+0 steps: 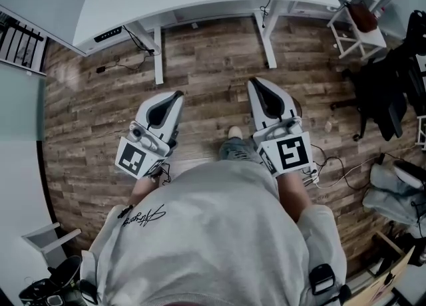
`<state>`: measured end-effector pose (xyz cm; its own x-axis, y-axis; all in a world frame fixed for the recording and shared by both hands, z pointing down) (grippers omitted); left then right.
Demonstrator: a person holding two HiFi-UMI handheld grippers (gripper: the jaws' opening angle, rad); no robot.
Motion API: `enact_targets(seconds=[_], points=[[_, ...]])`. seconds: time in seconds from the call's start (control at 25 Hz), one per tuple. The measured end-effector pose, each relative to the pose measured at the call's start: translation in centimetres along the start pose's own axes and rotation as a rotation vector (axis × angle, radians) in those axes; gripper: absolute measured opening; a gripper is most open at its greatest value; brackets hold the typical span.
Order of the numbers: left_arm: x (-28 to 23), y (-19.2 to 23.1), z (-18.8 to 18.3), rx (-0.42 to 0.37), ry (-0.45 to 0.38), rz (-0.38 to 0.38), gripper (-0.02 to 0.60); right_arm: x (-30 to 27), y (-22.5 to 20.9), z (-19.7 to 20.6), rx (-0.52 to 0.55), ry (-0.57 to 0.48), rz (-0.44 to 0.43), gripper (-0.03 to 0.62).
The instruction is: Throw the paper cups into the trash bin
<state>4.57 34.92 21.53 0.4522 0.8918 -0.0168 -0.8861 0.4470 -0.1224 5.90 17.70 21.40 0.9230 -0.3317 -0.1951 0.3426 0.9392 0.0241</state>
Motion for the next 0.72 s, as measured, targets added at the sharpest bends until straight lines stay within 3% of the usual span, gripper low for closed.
enact_targets(seconds=[0.52, 0.72], points=[[-7.0, 3.0, -1.2, -0.022, 0.013, -0.041, 0.005, -3.7, -6.9, -1.9, 0.015, -0.014, -0.043, 0.009], [-9.3, 3.9, -1.3, 0.011, -0.011, -0.059, 0.004, -5.1, -9.0, -2.0, 0.018, -0.018, -0.069, 0.009]])
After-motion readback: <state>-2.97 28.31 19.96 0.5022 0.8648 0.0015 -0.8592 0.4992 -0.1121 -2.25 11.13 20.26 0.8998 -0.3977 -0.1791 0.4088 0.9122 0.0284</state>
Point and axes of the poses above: the fingertips, and each gripper's own axes: x backward along the fingers, y to its left, z out of its underside, the point moved 2 cm from there along x, backward along the fingers, and after that the axes turned 13 degrees about y, right-handed, at the moved point
